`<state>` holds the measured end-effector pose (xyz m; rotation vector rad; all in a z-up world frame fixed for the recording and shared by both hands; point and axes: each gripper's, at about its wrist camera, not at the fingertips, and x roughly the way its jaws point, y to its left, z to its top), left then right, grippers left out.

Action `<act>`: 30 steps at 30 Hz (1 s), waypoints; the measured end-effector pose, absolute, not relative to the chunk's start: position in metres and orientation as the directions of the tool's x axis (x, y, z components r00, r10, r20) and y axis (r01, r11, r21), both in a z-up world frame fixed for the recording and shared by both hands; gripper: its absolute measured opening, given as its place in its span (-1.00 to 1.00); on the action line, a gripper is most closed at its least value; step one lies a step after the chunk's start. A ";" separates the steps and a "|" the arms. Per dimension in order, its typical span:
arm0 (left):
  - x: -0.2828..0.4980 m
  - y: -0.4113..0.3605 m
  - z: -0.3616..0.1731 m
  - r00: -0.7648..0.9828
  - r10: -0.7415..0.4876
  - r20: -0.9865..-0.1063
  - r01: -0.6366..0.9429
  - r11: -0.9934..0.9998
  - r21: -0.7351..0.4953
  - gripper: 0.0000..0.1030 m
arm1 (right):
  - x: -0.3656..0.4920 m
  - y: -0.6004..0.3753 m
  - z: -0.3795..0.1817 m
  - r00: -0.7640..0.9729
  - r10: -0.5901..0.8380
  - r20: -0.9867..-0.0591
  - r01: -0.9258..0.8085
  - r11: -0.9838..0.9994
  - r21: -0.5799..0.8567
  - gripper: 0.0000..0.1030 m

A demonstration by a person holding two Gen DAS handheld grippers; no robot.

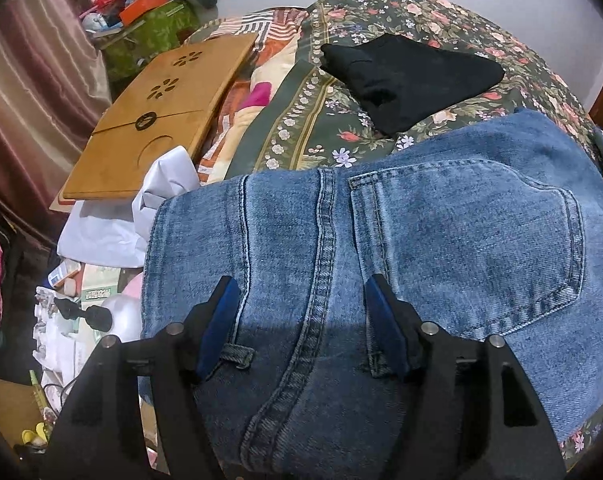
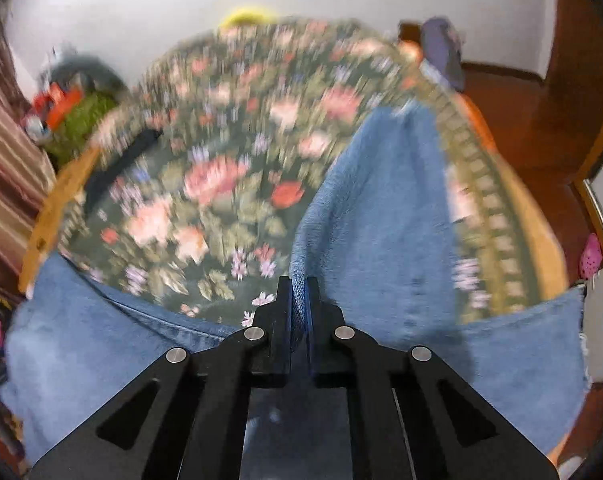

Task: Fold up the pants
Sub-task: 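Open both grippers and release the folded jeans onto the bed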

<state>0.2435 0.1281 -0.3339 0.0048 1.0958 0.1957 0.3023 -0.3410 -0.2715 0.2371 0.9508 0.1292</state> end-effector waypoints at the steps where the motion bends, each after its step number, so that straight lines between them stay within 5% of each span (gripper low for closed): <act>1: 0.243 0.128 -0.334 0.441 0.162 -0.883 -0.155 0.983 0.103 0.28 | 0.293 -0.350 -0.262 0.601 0.204 -0.773 0.000 0.967 0.255 -0.91; 5: 0.241 0.120 -0.333 0.448 0.200 -0.872 -0.140 0.978 0.152 0.28 | 0.235 -0.398 -0.248 0.650 0.136 -0.748 0.071 0.969 0.237 -0.83; 8: 0.240 0.112 -0.333 0.457 0.244 -0.855 -0.132 0.970 0.206 0.28 | 0.202 -0.428 -0.271 0.600 0.066 -0.797 0.161 0.966 0.201 -0.29; 11: 0.240 0.111 -0.334 0.456 0.262 -0.850 -0.136 0.965 0.224 0.28 | 0.172 -0.457 -0.298 0.519 -0.064 -0.852 0.274 0.957 0.095 -0.28; 17: 0.242 0.111 -0.333 0.434 0.271 -0.859 -0.162 0.962 0.221 0.28 | 0.159 -0.494 -0.309 0.514 -0.003 -0.858 0.395 0.888 0.234 -0.28; 30: 0.230 0.176 -0.279 0.485 0.235 -0.843 -0.258 0.959 0.119 0.35 | 0.255 -0.314 -0.246 0.597 0.245 -0.764 -0.125 0.969 0.213 -0.15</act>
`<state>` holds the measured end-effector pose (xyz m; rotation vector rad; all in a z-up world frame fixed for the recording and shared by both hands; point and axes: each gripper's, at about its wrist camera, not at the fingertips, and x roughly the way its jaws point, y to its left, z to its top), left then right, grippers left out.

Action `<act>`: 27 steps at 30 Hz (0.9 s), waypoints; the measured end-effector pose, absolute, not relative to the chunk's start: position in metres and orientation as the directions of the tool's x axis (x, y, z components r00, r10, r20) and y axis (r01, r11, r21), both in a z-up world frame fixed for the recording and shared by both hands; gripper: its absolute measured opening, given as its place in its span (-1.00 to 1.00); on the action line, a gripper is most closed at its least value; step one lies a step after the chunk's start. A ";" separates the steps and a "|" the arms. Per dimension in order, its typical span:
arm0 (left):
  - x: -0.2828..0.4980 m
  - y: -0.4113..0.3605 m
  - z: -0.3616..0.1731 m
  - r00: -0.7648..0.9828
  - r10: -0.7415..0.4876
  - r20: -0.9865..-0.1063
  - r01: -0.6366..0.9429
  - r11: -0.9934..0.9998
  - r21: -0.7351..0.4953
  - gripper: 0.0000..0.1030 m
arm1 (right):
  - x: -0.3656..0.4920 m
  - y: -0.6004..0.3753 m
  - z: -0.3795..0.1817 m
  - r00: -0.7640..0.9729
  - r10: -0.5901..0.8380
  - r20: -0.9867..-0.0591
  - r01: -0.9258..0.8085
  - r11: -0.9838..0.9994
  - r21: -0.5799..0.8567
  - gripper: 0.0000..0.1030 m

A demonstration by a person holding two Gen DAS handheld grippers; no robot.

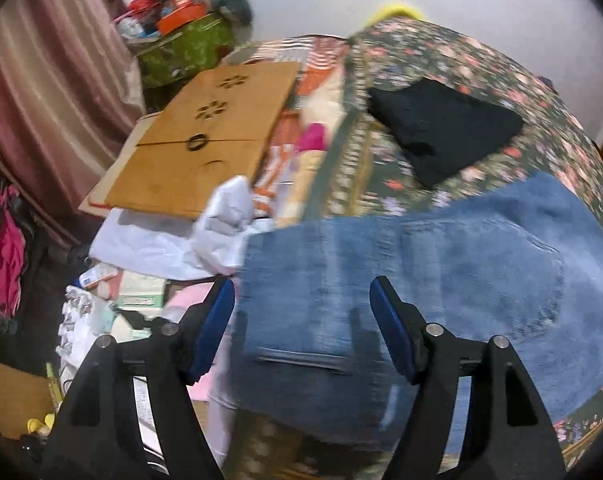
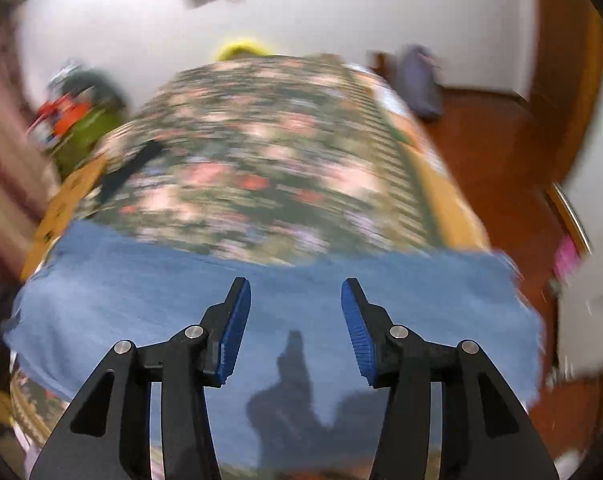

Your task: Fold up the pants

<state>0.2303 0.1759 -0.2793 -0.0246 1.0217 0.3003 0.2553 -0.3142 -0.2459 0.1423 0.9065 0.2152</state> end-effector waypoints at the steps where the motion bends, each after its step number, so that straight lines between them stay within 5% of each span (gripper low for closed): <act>1: 0.229 0.189 -0.281 0.474 0.242 -0.847 -0.275 0.954 0.118 0.35 | 0.260 -0.298 -0.245 0.591 0.270 -0.760 -0.164 0.963 0.215 -0.14; 14: 0.204 0.217 -0.340 0.386 0.049 -0.921 -0.253 0.966 -0.055 0.35 | 0.340 -0.098 -0.261 0.444 0.430 -0.786 -0.513 0.841 0.171 -0.13; 17: 0.201 0.216 -0.342 0.403 -0.004 -0.915 -0.245 0.963 -0.112 -0.04 | 0.361 -0.076 -0.275 0.386 0.450 -0.806 -0.518 0.828 0.214 -0.13; 21: 0.199 0.197 -0.333 0.427 -0.026 -0.904 -0.183 0.976 -0.115 -0.99 | 0.374 -0.061 -0.289 0.331 0.454 -0.827 -0.509 0.824 0.249 -0.18; 24: 0.195 0.177 -0.319 0.479 0.047 -0.876 -0.124 0.992 -0.015 -1.00 | 0.369 -0.063 -0.284 0.332 0.483 -0.811 -0.525 0.808 0.267 -0.72; 27: 0.189 0.165 -0.306 0.519 0.134 -0.844 -0.099 0.990 0.096 -1.00 | 0.361 -0.061 -0.283 0.359 0.463 -0.811 -0.559 0.802 0.211 -0.89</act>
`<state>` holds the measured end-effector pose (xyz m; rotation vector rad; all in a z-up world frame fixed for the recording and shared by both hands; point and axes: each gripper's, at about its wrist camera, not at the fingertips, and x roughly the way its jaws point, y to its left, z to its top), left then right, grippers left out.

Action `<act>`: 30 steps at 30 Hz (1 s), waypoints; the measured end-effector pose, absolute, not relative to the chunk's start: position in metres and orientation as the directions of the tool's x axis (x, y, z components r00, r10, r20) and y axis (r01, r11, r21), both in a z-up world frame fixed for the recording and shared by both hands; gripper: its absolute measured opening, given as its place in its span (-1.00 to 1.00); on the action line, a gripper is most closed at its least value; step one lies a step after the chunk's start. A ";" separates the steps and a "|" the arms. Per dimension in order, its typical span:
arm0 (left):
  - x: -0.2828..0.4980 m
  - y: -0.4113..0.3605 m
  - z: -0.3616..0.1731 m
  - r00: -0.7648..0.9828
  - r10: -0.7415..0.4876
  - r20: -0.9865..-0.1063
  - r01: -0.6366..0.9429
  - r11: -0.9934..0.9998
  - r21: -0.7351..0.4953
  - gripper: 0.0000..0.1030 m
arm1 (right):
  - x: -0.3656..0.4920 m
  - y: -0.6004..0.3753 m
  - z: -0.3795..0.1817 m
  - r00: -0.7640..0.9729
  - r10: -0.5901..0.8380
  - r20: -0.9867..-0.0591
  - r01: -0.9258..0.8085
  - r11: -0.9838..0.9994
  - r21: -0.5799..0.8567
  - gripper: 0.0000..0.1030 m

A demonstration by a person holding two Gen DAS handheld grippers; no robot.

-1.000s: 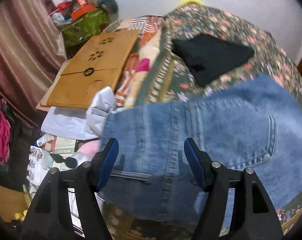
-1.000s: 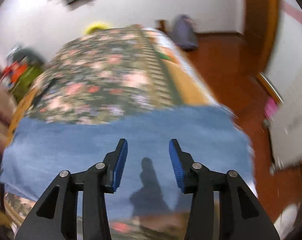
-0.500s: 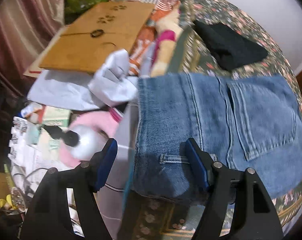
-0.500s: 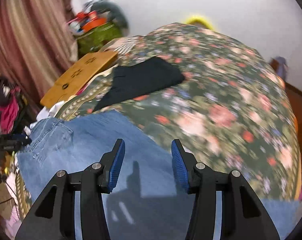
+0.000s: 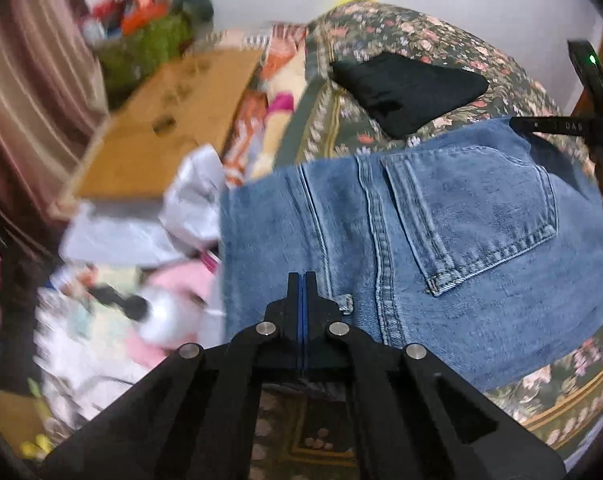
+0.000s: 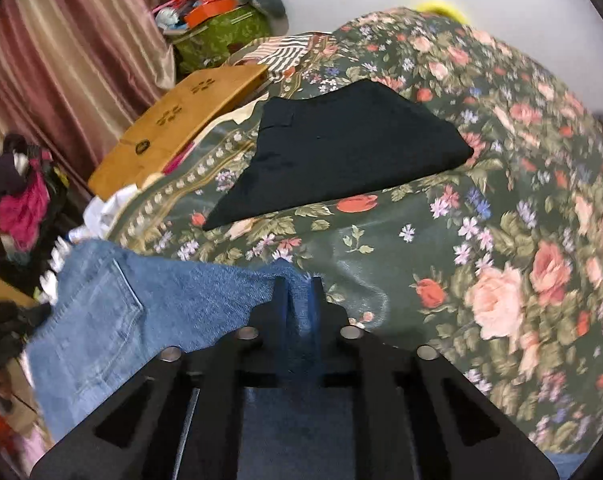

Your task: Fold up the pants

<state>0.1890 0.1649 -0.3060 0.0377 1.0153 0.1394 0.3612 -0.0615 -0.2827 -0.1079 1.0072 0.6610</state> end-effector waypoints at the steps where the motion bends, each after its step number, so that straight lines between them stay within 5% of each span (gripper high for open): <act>1: 0.188 0.165 -0.302 0.524 0.153 -0.838 -0.094 0.988 0.121 -1.00 | 0.359 -0.061 -0.282 0.365 0.461 -0.809 -0.568 0.798 0.199 -0.90; 4: 0.186 0.183 -0.295 0.522 0.209 -0.827 -0.149 0.977 0.153 -1.00 | 0.356 -0.060 -0.280 0.390 0.447 -0.805 -0.571 0.803 0.169 -0.91; 8: 0.182 0.225 -0.294 0.509 0.150 -0.848 -0.253 0.967 0.019 -0.92 | 0.363 -0.062 -0.278 0.371 0.458 -0.808 -0.540 0.814 0.214 -0.82; 10: 0.180 0.237 -0.298 0.488 0.099 -0.867 -0.275 0.960 -0.046 -0.55 | 0.366 -0.063 -0.276 0.363 0.466 -0.807 -0.519 0.820 0.240 -0.78; 12: 0.178 0.240 -0.306 0.479 0.066 -0.876 -0.288 0.954 -0.086 0.19 | 0.368 -0.061 -0.274 0.356 0.484 -0.799 -0.524 0.812 0.259 -0.45; 17: 0.185 0.220 -0.334 0.417 0.032 -0.908 -0.263 0.961 -0.087 0.27 | 0.375 -0.045 -0.285 0.301 0.476 -0.826 -0.534 0.802 0.267 -0.29; 19: 0.188 0.219 -0.340 0.420 0.008 -0.908 -0.274 0.955 -0.118 0.14 | 0.375 -0.037 -0.292 0.299 0.466 -0.833 -0.550 0.797 0.249 -0.23; 21: 0.191 0.218 -0.341 0.431 -0.060 -0.900 -0.245 0.952 -0.181 -0.74 | 0.374 -0.037 -0.293 0.300 0.471 -0.830 -0.555 0.793 0.249 -0.31; 24: 0.194 0.199 -0.338 0.433 0.011 -0.901 -0.197 0.977 -0.083 -1.00 | 0.371 -0.038 -0.292 0.311 0.485 -0.817 -0.561 0.788 0.255 -0.53; 30: 0.190 0.182 -0.309 0.495 0.141 -0.857 -0.152 0.986 0.075 -1.00 | 0.357 -0.037 -0.282 0.393 0.476 -0.787 -0.602 0.780 0.171 -0.81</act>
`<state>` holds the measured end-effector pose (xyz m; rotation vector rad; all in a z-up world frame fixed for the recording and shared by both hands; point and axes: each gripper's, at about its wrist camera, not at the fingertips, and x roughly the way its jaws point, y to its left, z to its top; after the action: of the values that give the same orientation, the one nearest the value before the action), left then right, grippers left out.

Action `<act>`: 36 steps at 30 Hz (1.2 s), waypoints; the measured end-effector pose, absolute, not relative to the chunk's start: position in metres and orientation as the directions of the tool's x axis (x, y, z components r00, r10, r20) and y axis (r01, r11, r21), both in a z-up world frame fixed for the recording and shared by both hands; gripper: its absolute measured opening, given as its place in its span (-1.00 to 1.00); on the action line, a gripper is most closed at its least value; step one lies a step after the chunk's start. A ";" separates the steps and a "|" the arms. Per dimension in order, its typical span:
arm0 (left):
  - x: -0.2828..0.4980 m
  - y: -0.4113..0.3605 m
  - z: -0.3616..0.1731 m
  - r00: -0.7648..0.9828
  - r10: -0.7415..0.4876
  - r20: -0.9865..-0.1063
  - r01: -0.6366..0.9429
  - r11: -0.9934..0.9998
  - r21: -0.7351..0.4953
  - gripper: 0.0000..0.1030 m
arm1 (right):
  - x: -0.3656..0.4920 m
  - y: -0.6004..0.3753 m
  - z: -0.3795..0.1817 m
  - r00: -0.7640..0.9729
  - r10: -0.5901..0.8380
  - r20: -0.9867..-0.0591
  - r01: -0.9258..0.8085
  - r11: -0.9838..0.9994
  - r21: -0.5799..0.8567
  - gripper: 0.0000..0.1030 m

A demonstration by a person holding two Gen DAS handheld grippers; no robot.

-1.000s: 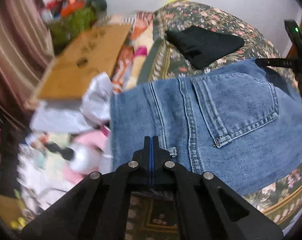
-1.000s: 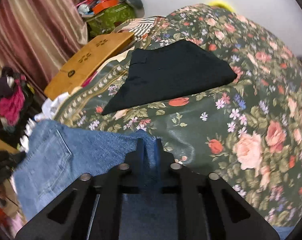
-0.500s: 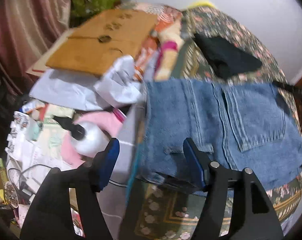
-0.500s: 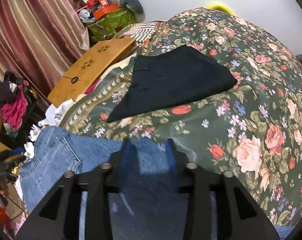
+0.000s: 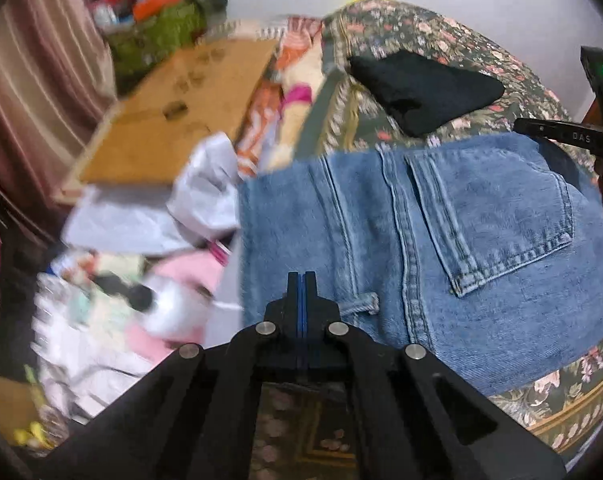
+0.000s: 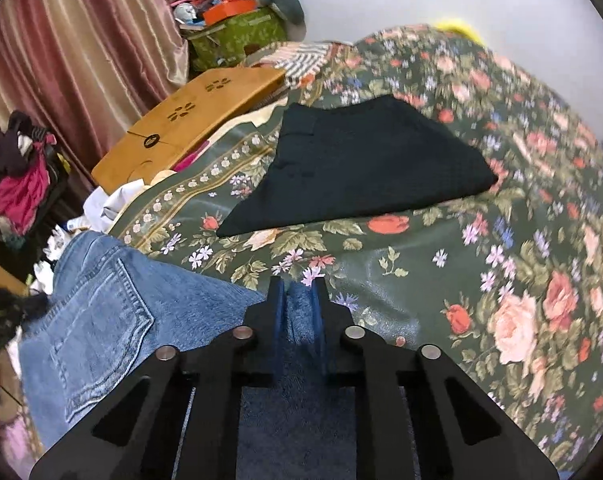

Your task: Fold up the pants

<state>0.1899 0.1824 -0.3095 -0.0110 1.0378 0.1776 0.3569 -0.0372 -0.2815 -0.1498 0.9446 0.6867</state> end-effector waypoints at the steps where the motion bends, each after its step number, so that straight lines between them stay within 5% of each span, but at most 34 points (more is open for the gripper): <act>1: 0.188 0.184 -0.303 0.505 0.169 -0.846 -0.157 0.982 0.102 -1.00 | 0.357 -0.039 -0.279 0.401 0.483 -0.778 -0.603 0.779 0.173 -0.81; 4: 0.188 0.205 -0.288 0.509 0.232 -0.829 -0.197 0.969 0.150 -1.00 | 0.362 -0.045 -0.273 0.432 0.485 -0.761 -0.585 0.793 0.174 -0.82; 10: 0.175 0.240 -0.281 0.496 0.084 -0.865 -0.249 0.967 -0.049 -0.87 | 0.361 -0.050 -0.264 0.414 0.448 -0.793 -0.546 0.819 0.178 -0.64; 13: 0.163 0.228 -0.287 0.481 0.053 -0.875 -0.222 0.973 -0.063 -0.43 | 0.346 -0.064 -0.250 0.408 0.477 -0.778 -0.545 0.811 0.211 -0.35; 15: 0.153 0.211 -0.294 0.478 0.063 -0.876 -0.186 0.982 -0.031 0.13 | 0.326 -0.077 -0.238 0.416 0.481 -0.772 -0.558 0.805 0.200 -0.29; 17: 0.148 0.195 -0.300 0.476 0.064 -0.877 -0.149 0.989 -0.008 0.27 | 0.308 -0.088 -0.231 0.419 0.477 -0.773 -0.568 0.802 0.187 -0.22; 24: 0.141 0.142 -0.306 0.475 0.066 -0.878 -0.029 0.998 0.060 0.31 | 0.229 -0.137 -0.226 0.453 0.434 -0.779 -0.578 0.808 0.115 0.14; 36: 0.168 0.079 -0.317 0.574 0.242 -0.783 0.143 0.911 0.386 0.37 | 0.175 -0.139 -0.268 0.466 0.362 -0.808 -0.616 0.788 -0.003 0.04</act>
<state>0.1685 0.0788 -0.3165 0.4379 0.9666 0.0603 0.1754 -0.1385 -0.2679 -0.3144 0.9031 0.6122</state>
